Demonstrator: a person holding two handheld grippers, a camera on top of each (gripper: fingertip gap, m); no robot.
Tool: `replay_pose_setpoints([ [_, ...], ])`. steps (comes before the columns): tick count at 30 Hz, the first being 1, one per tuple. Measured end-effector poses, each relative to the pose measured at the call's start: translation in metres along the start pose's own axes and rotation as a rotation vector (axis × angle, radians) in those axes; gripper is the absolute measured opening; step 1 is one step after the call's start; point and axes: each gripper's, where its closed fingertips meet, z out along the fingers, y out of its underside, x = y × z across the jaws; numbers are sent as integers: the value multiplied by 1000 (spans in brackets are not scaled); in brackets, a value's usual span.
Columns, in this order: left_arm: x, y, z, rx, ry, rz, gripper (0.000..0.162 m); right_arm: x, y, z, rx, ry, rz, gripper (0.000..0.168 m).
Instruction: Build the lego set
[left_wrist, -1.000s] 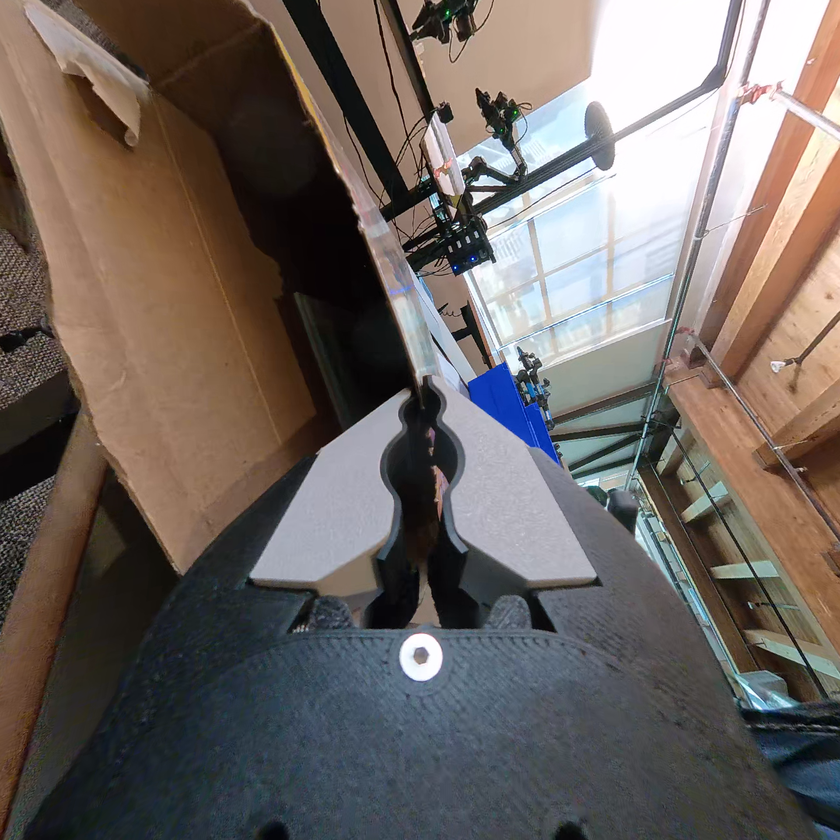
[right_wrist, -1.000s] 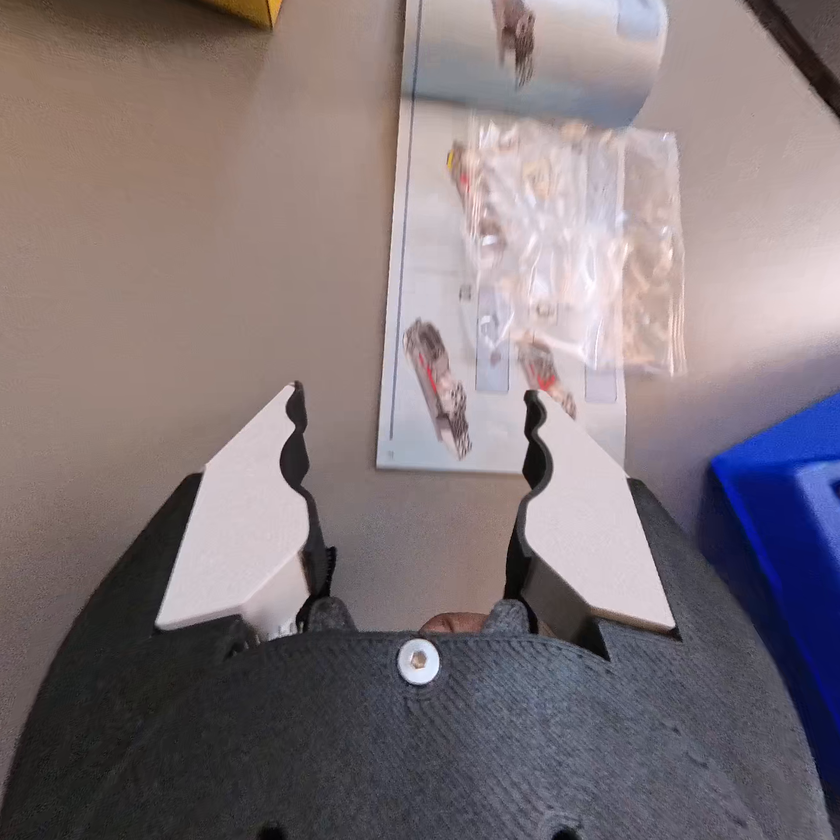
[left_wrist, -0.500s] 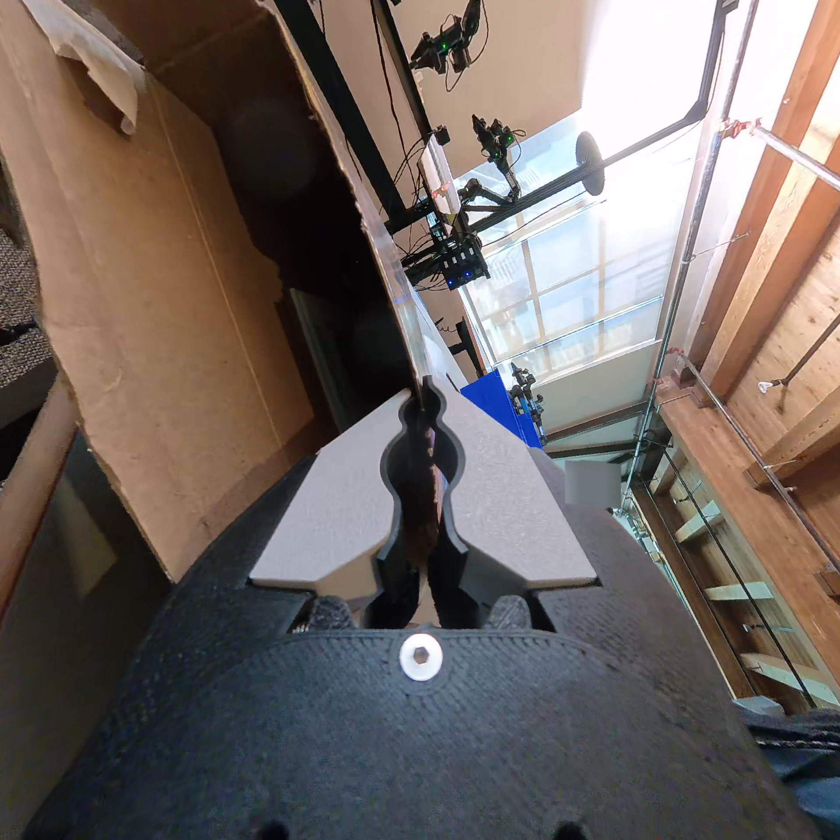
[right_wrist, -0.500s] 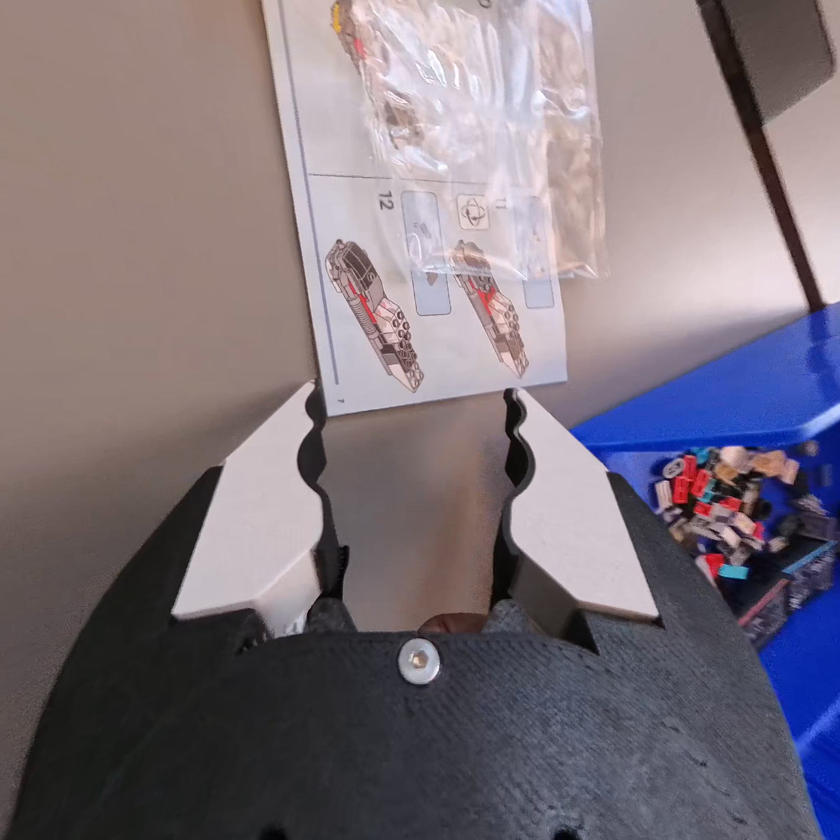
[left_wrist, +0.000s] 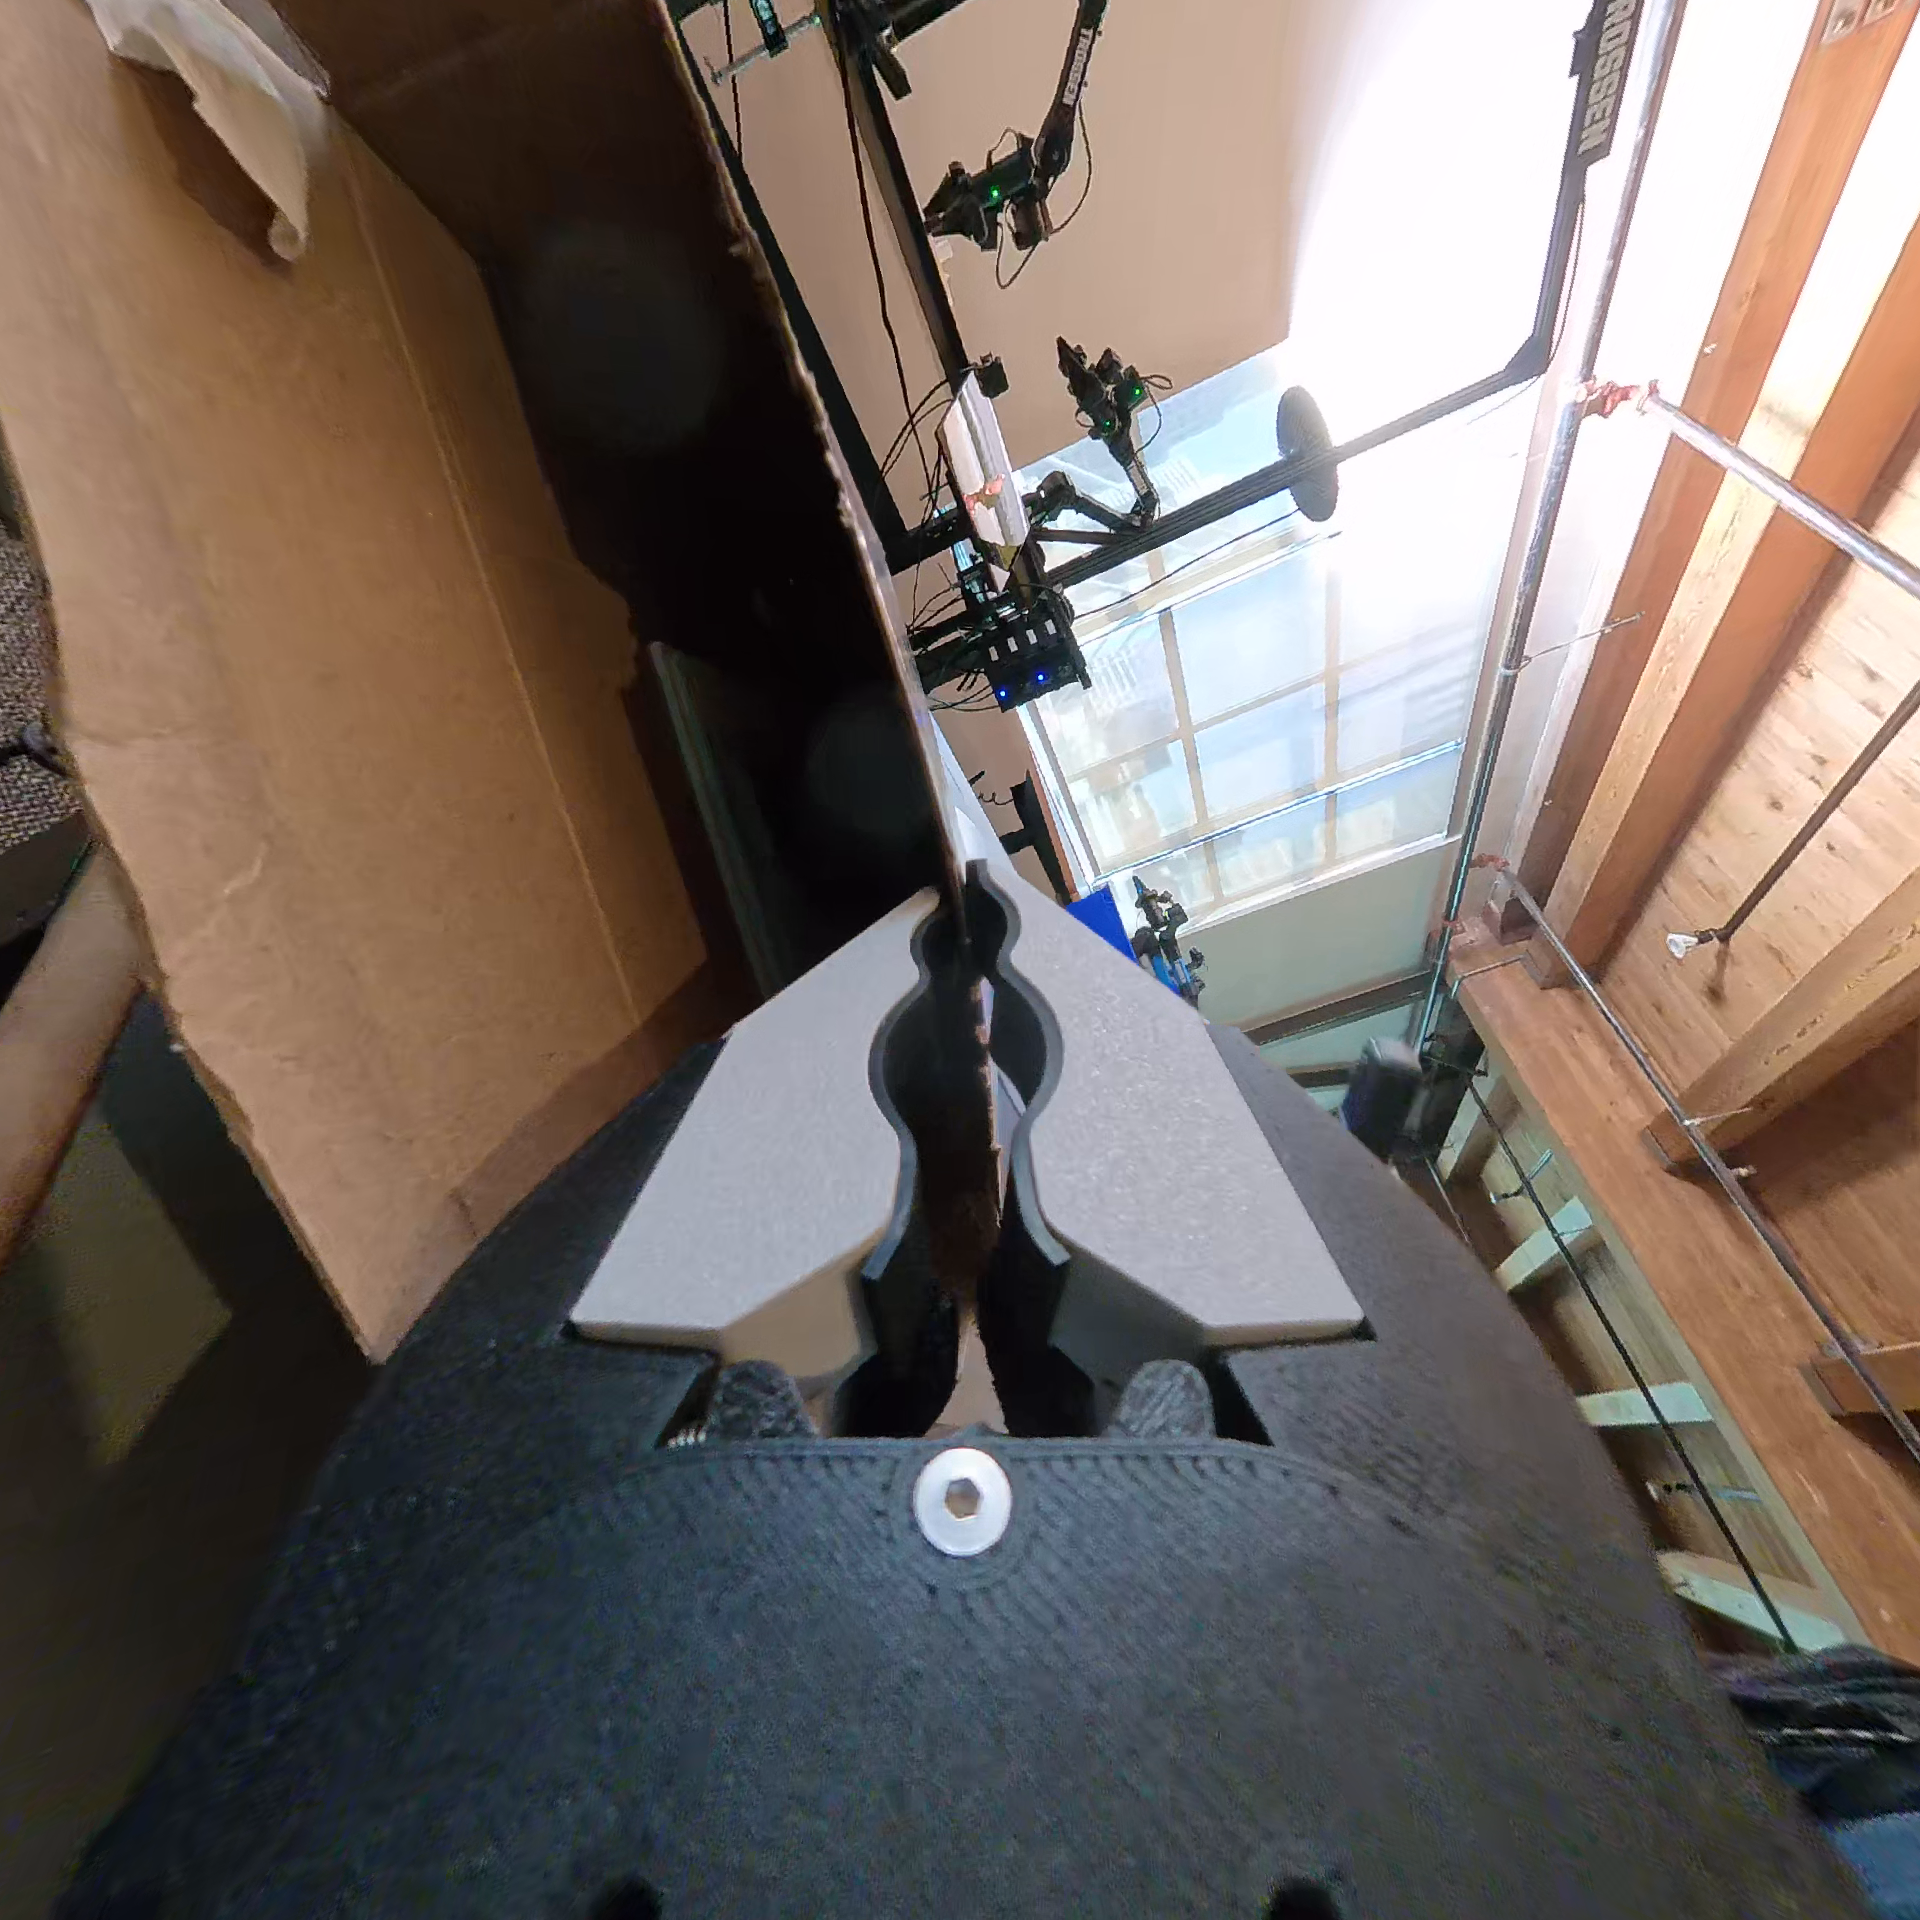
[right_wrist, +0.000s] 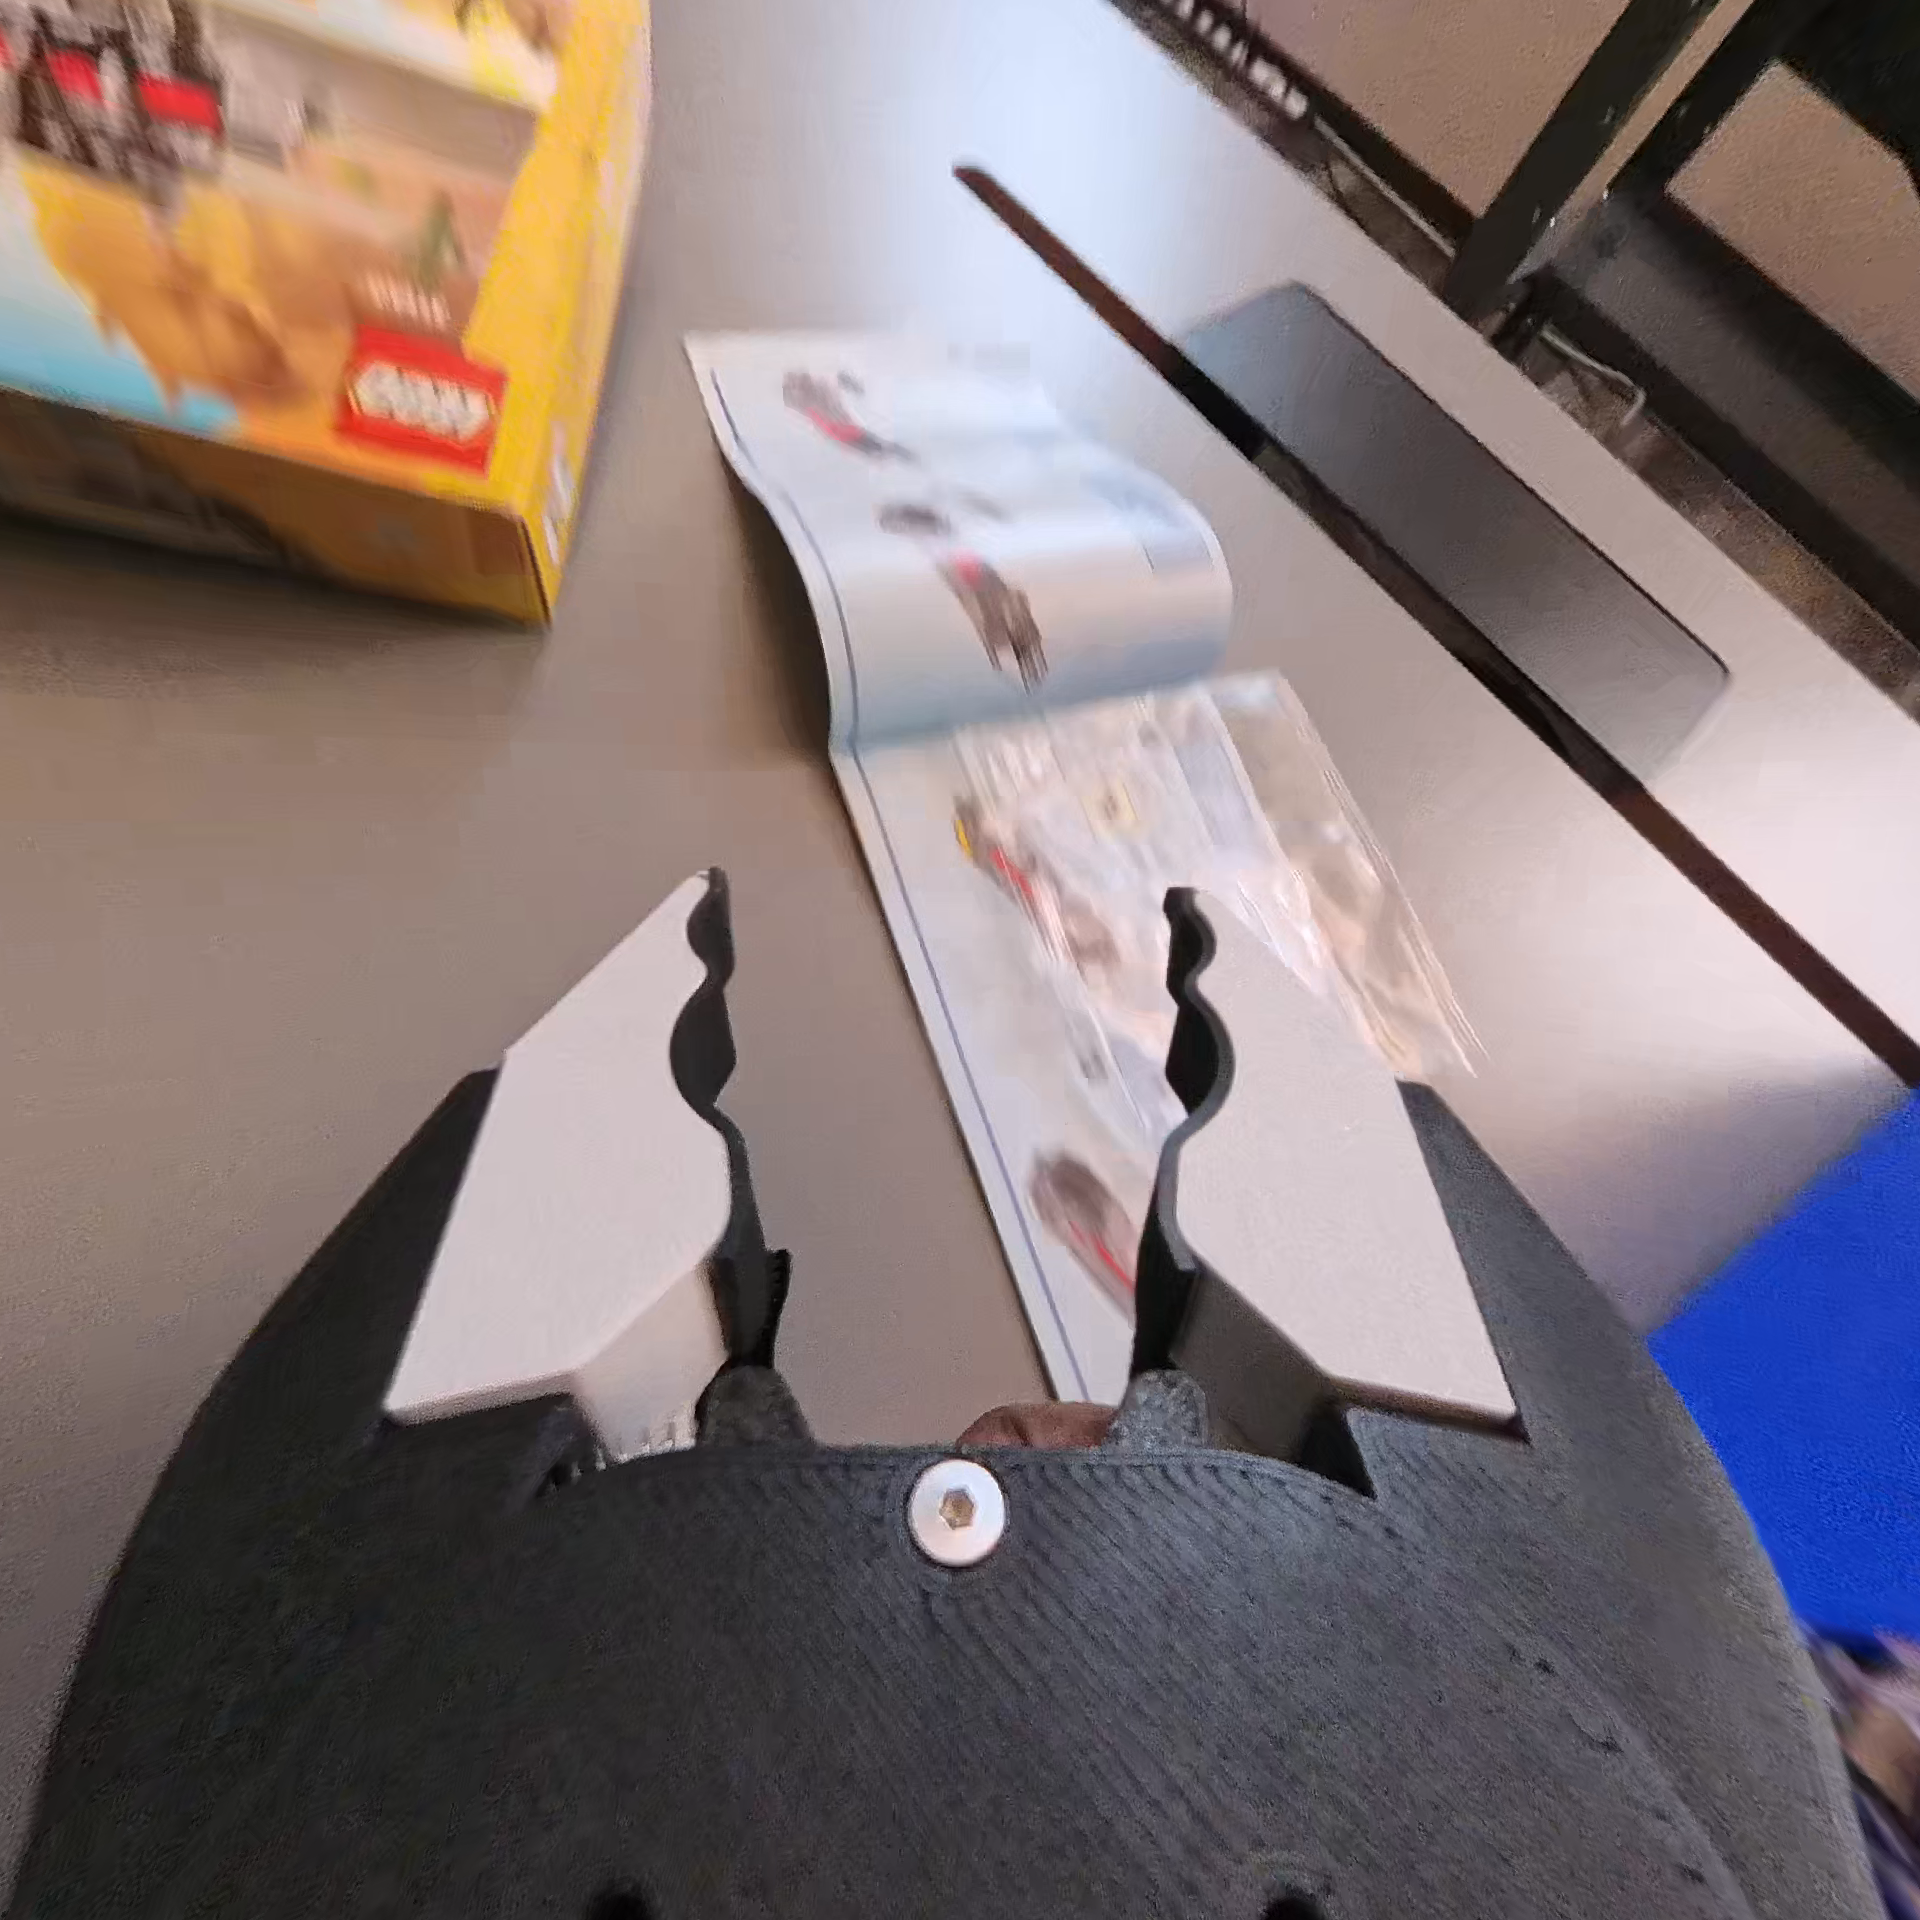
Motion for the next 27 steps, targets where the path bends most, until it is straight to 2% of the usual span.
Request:
replay_pose_setpoints([
  [3,2,2,2,10,4,-6,0,-8,-21,41,24,26,33,88],
  [7,6,-2,0,26,-2,0,1,-10,-29,81,-15,95,-3,86],
  [10,9,-7,0,30,-5,16,0,-13,-30,94,-34,112,-51,68],
  [12,12,-12,1,31,-3,25,1,-17,-32,98,-22,92,-79,44],
  [16,22,-24,2,42,15,40,0,-27,-32,99,-10,67,-190,22],
  [27,33,-59,30,78,11,88,0,-84,-14,88,56,-139,-664,13],
])
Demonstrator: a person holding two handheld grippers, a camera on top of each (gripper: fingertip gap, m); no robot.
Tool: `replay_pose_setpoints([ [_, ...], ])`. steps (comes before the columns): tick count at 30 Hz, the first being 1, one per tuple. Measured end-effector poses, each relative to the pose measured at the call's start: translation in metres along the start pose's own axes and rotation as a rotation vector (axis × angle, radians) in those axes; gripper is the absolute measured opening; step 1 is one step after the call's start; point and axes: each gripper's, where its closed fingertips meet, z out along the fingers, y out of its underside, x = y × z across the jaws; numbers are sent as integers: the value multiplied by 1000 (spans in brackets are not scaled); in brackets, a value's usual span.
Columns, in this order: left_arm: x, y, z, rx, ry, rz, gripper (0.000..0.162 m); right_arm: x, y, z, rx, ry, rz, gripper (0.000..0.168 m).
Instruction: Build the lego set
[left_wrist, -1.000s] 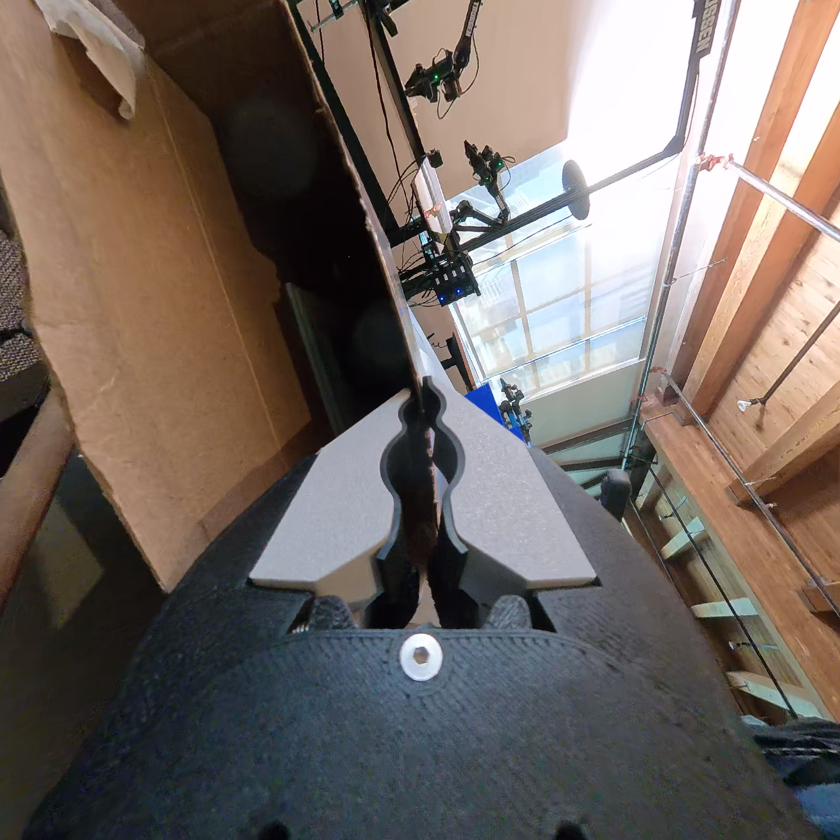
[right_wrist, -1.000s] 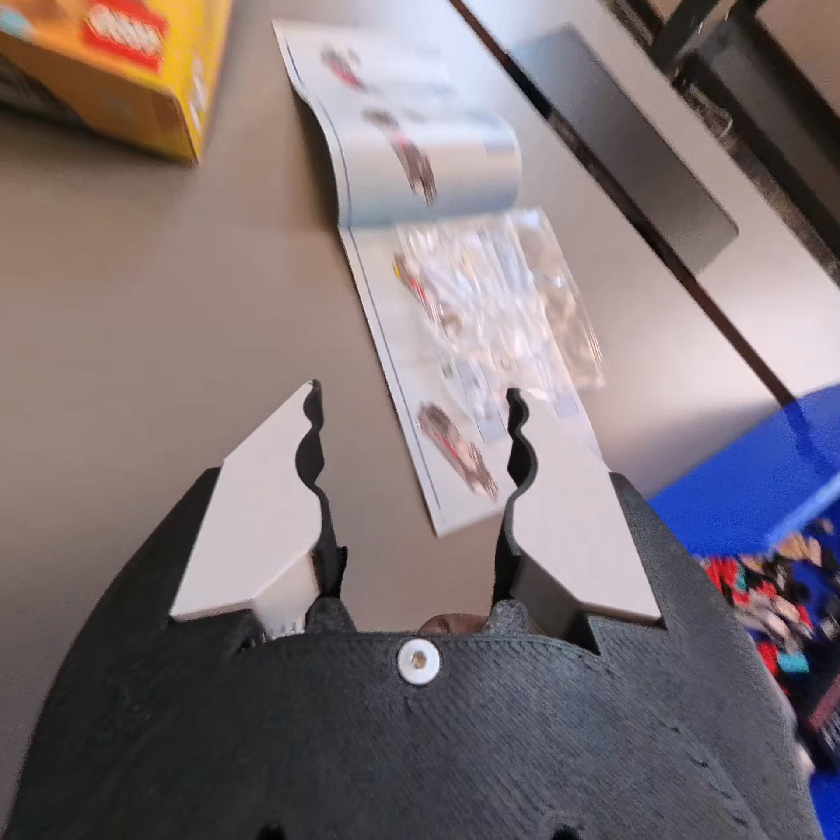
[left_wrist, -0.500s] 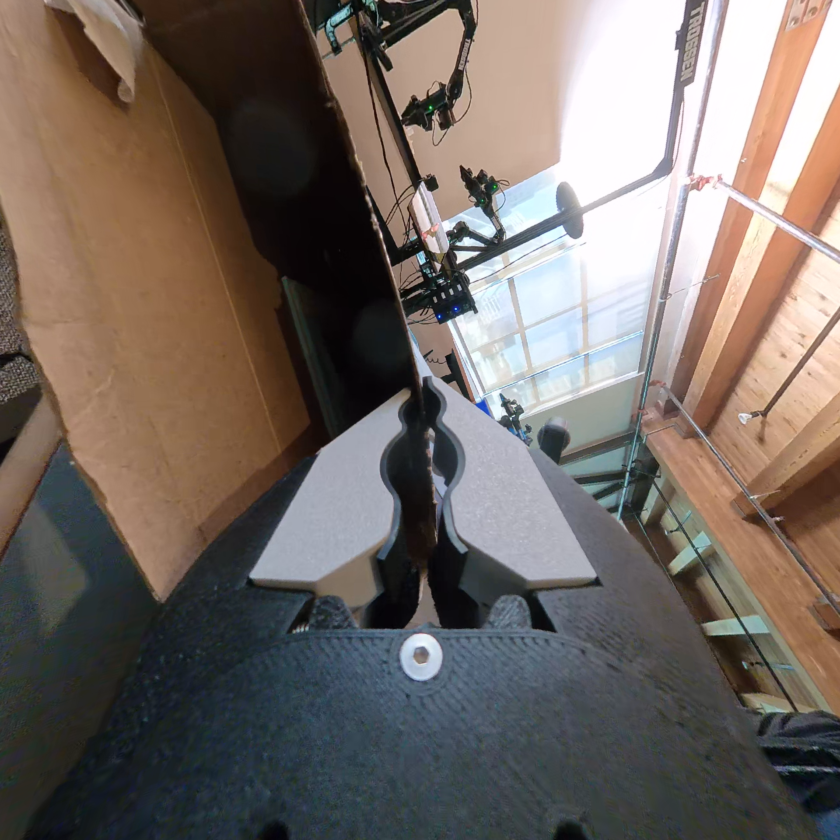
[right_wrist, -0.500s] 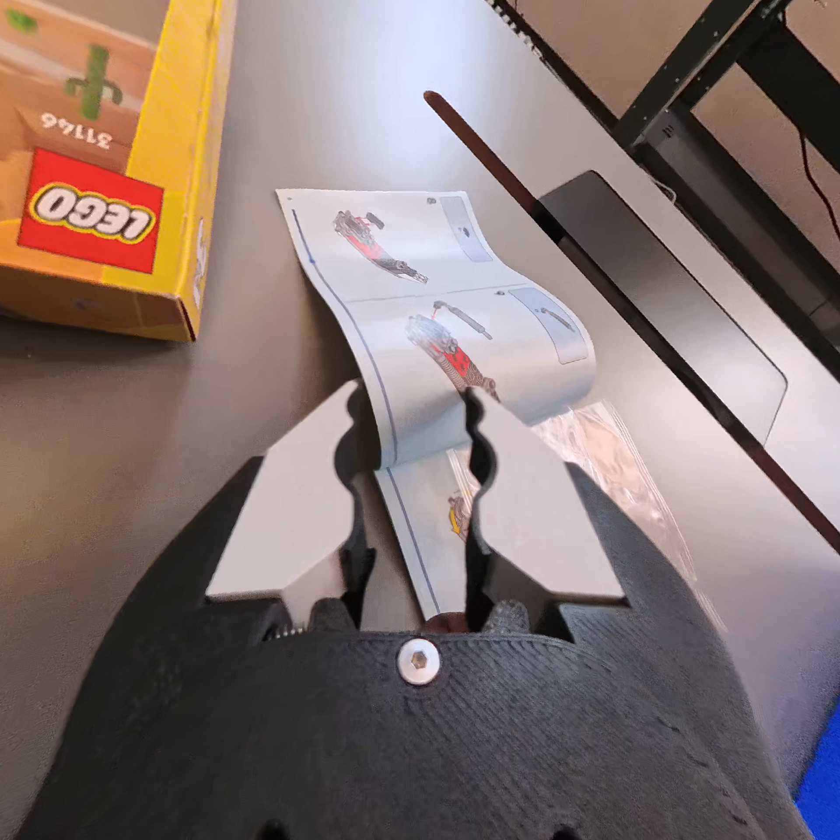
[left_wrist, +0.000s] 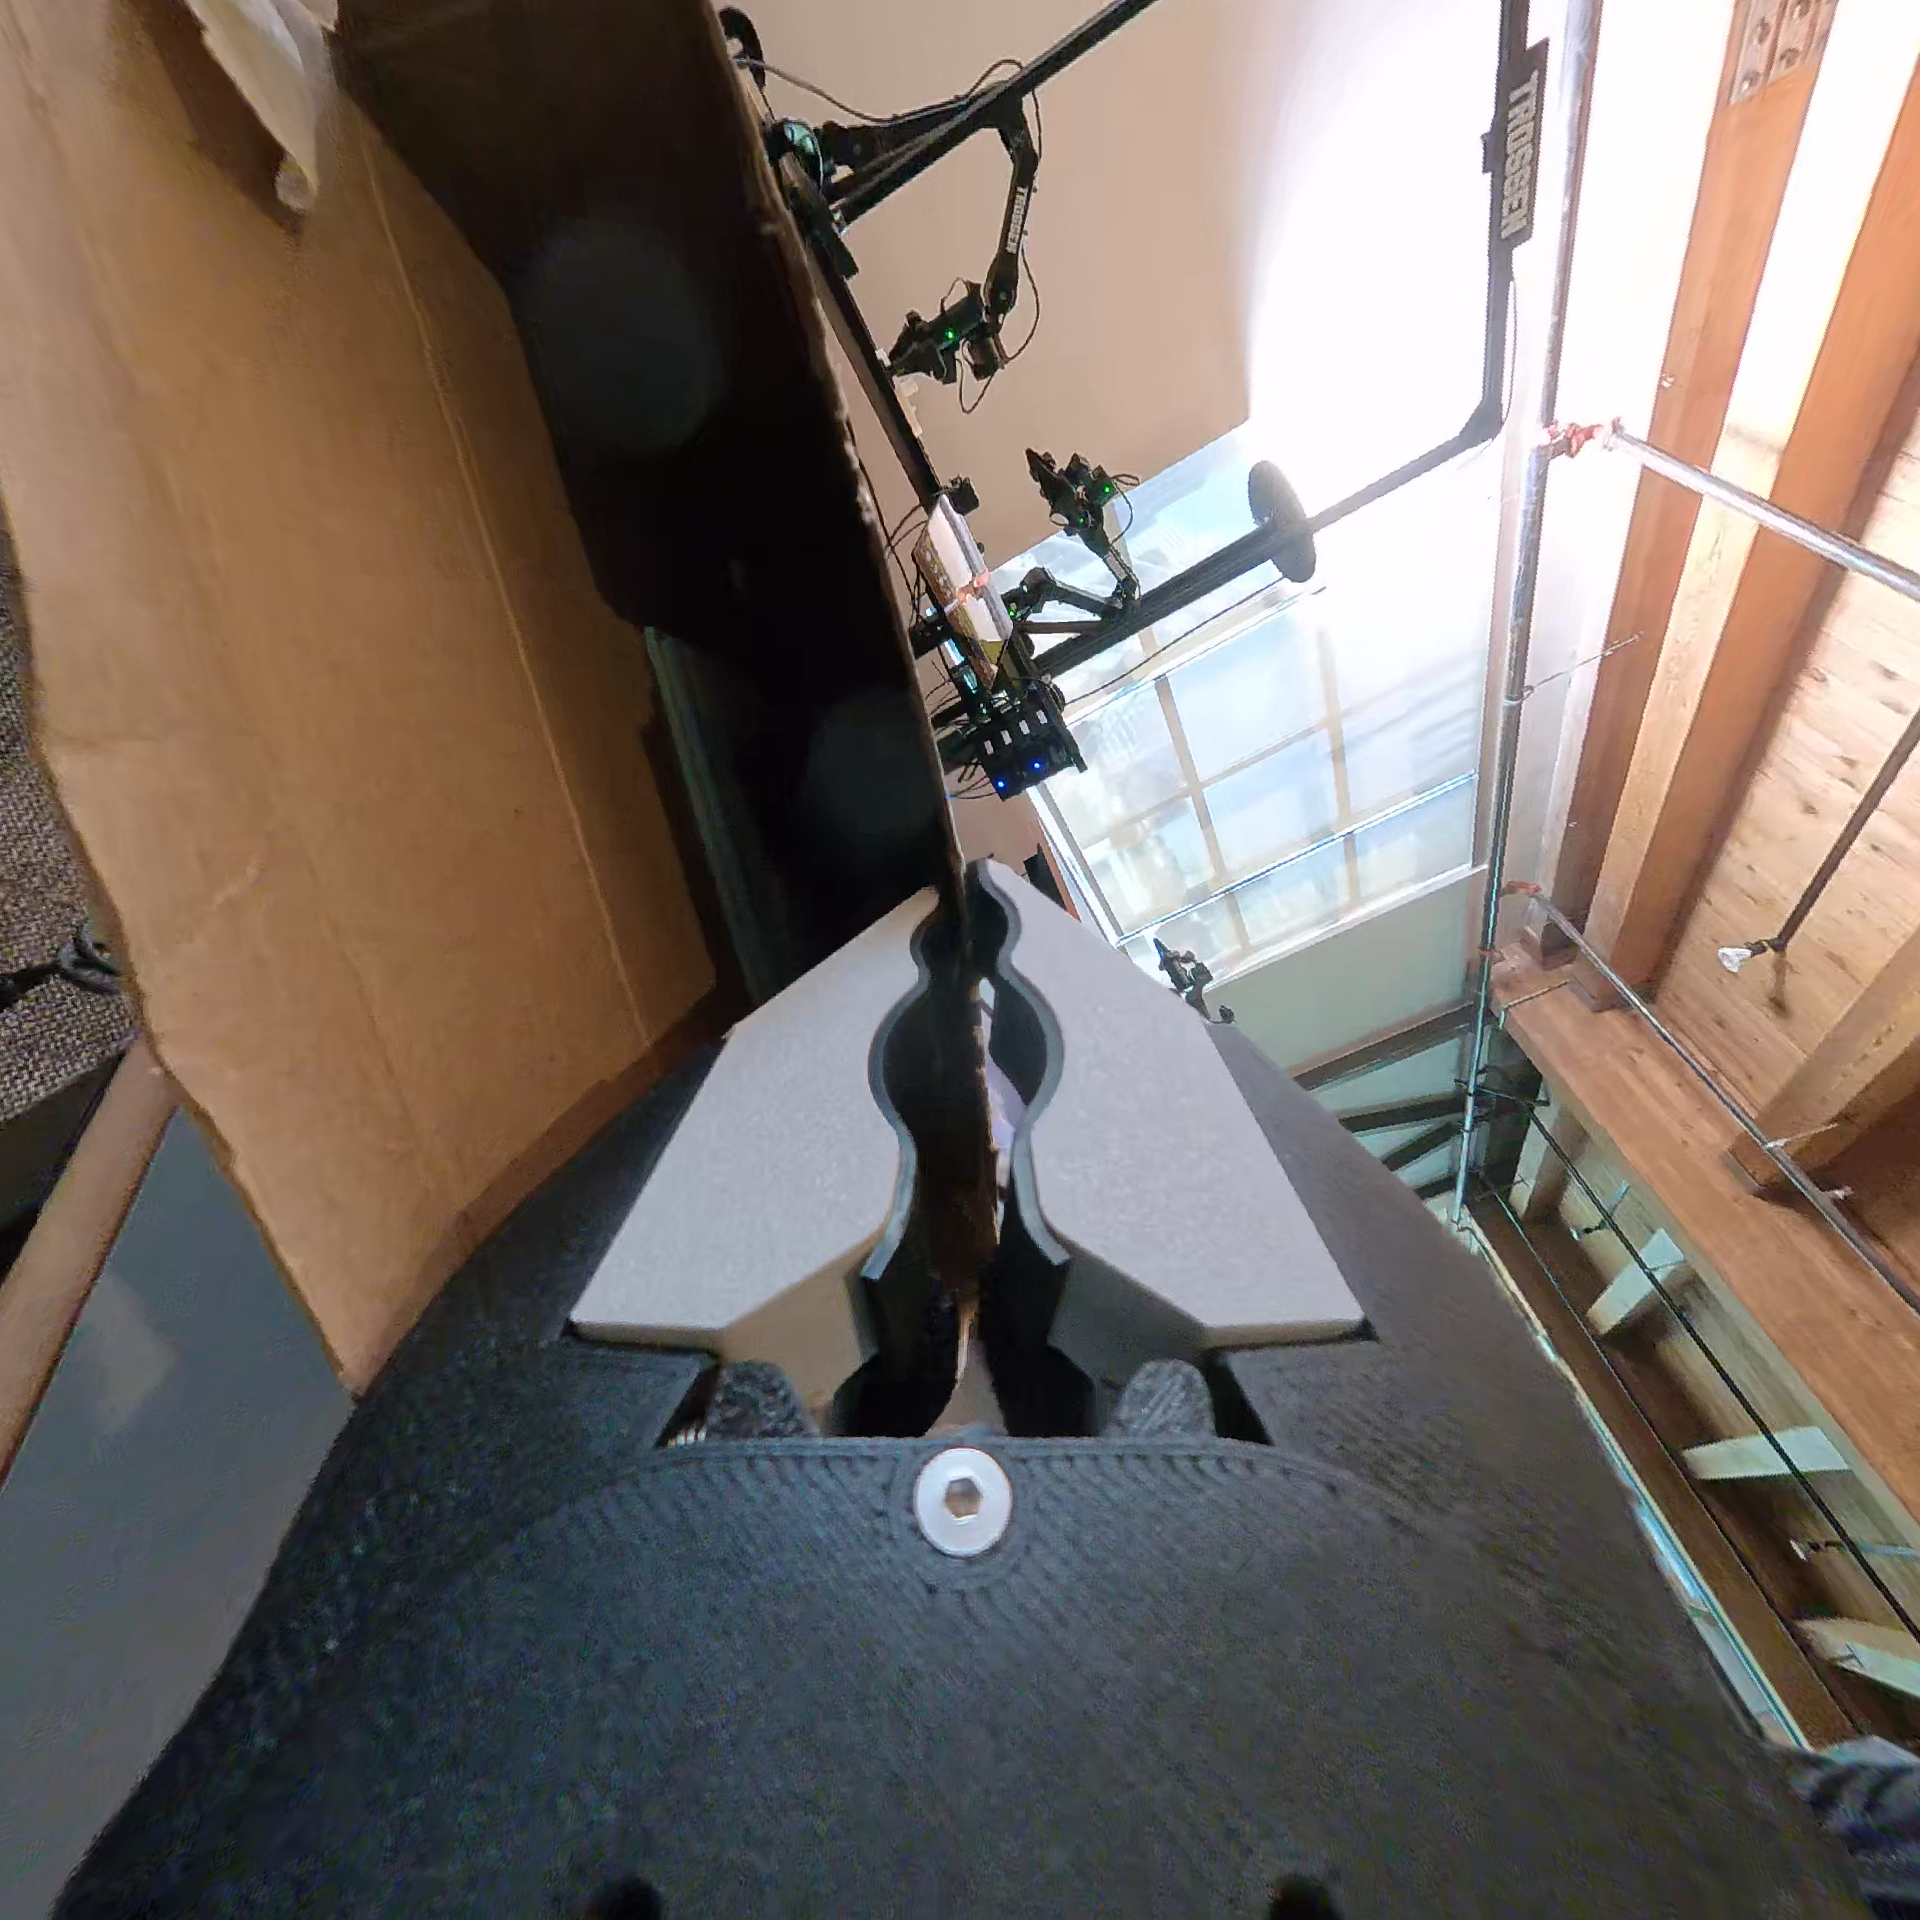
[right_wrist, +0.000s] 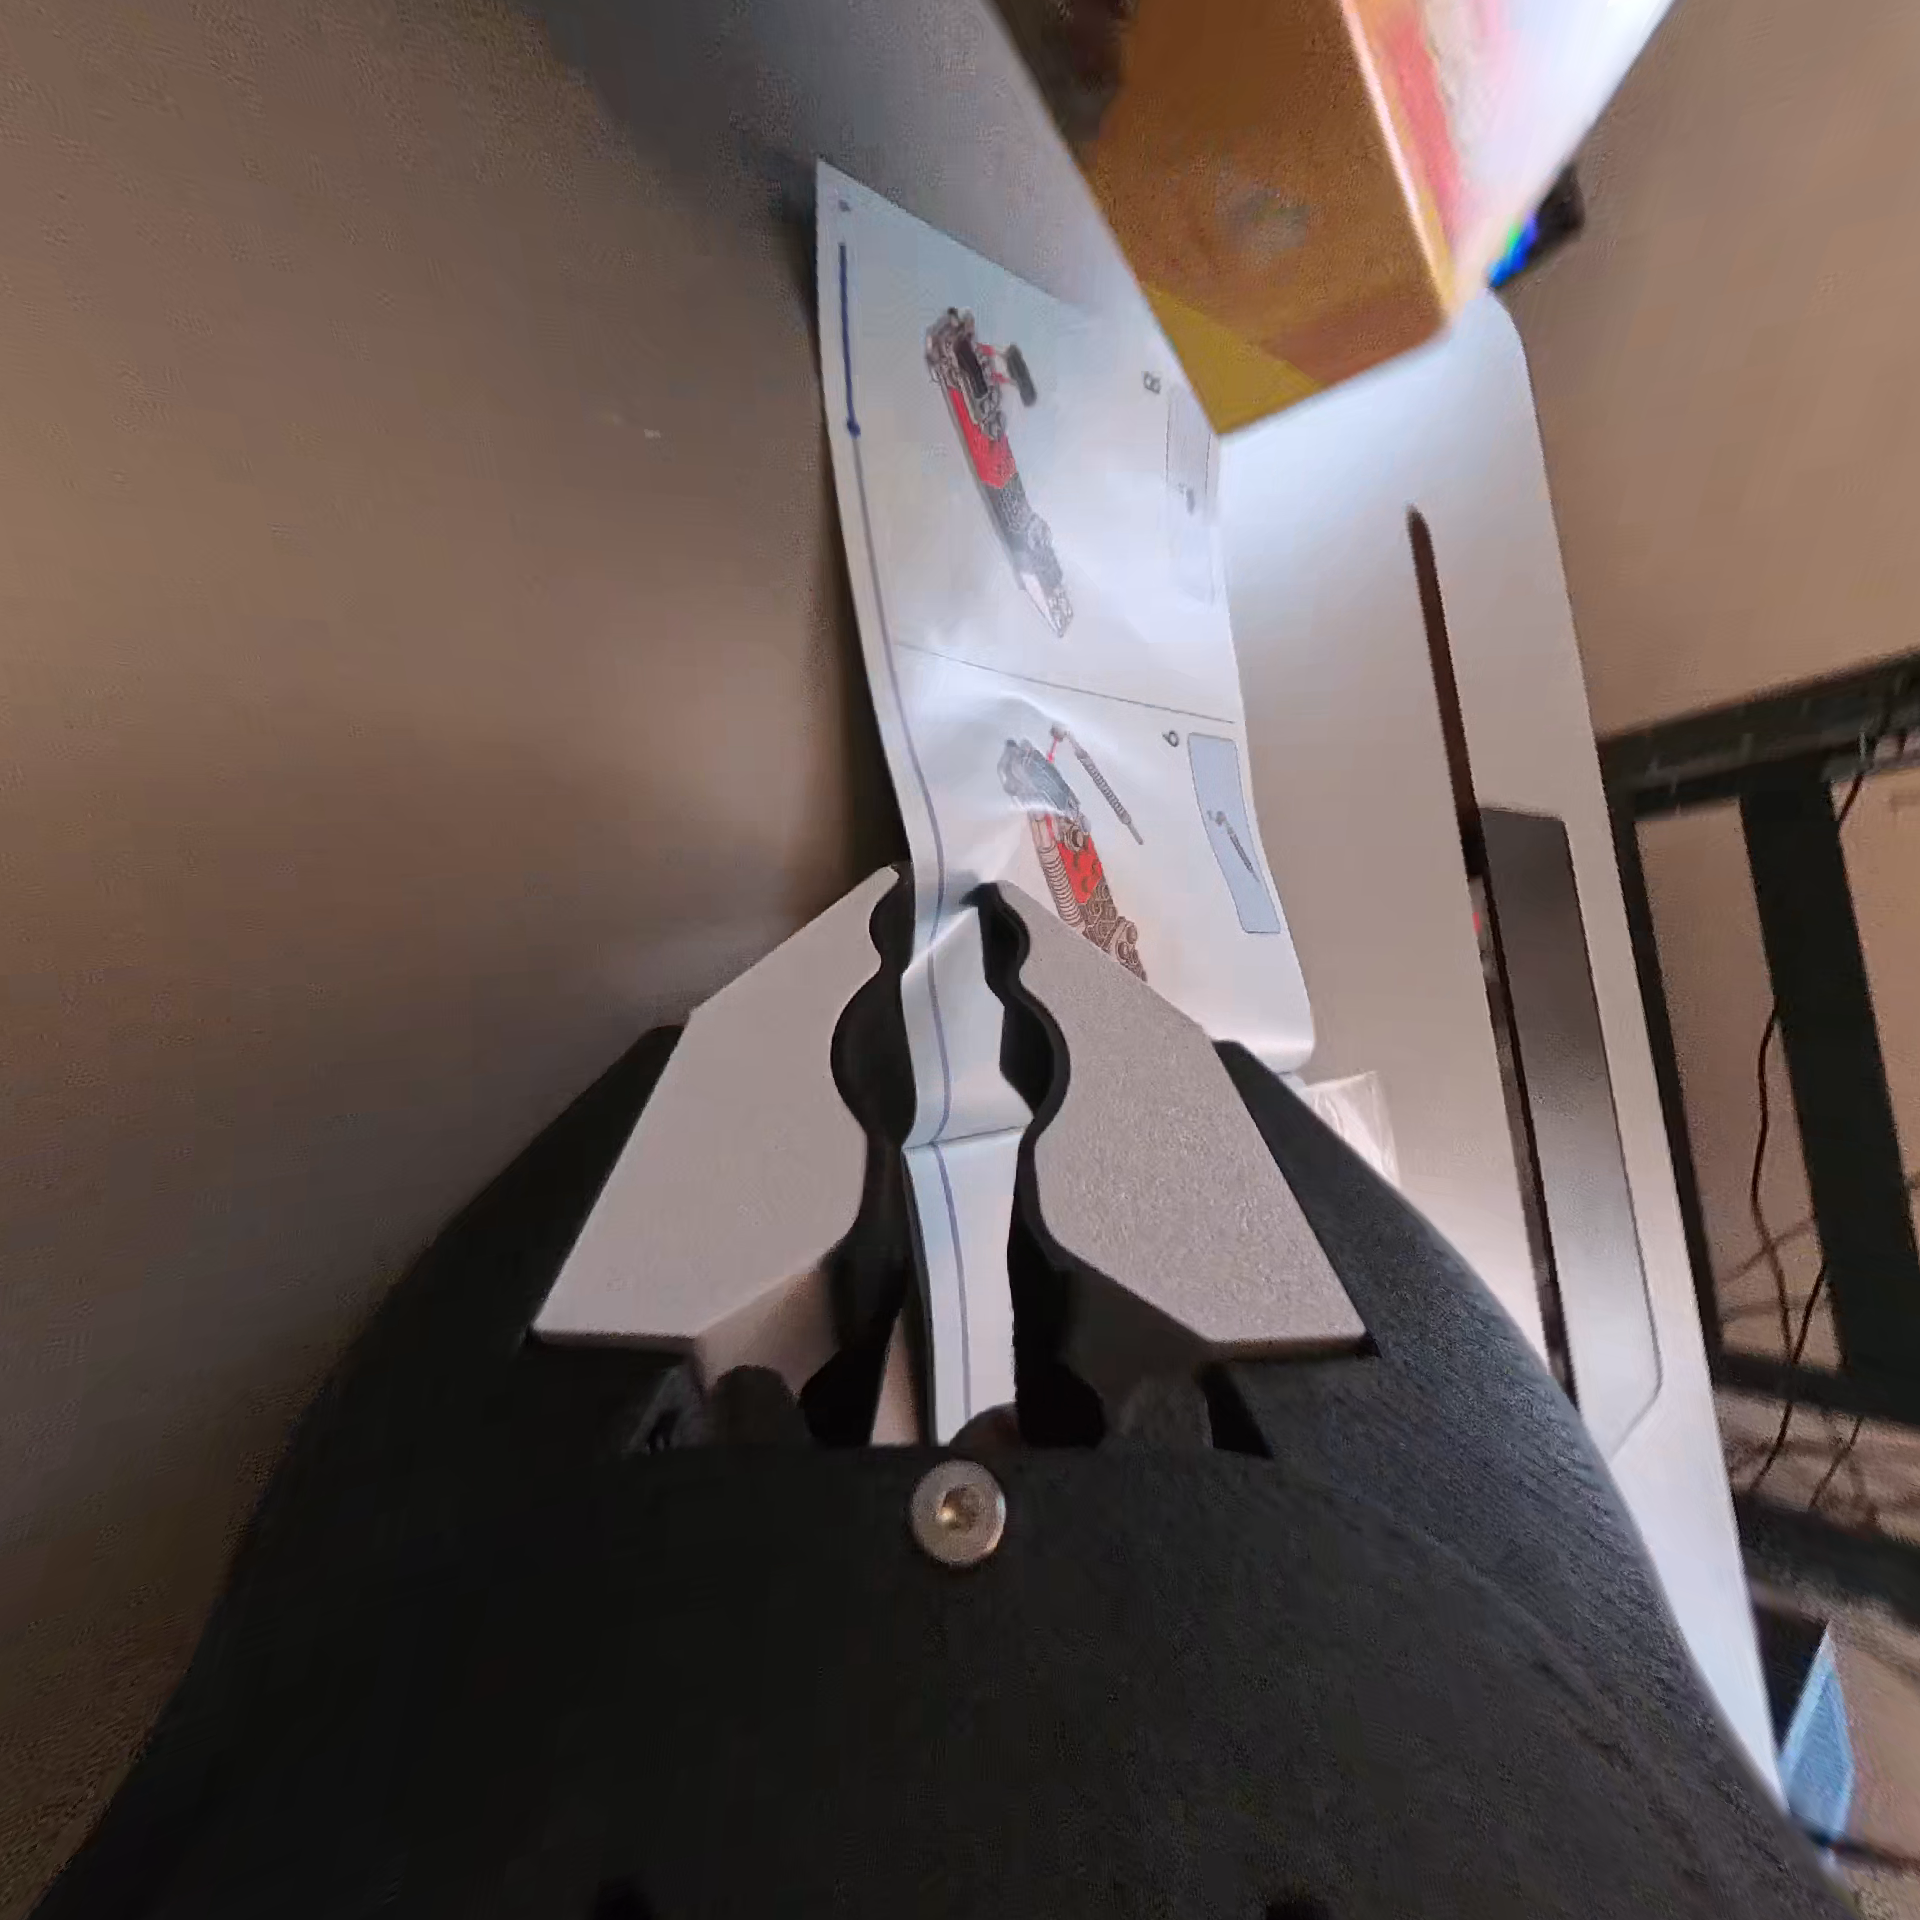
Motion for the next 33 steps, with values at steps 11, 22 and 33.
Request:
replay_pose_setpoints([
  [11,-23,13,60,-15,-4,-30,1,-11,20,-28,51,-56,-84,12],
  [22,-46,32,105,-44,-2,-112,1,-16,12,-26,65,-109,-38,17],
  [33,-67,38,118,-57,-23,-168,1,-24,9,-36,74,-154,36,30],
])
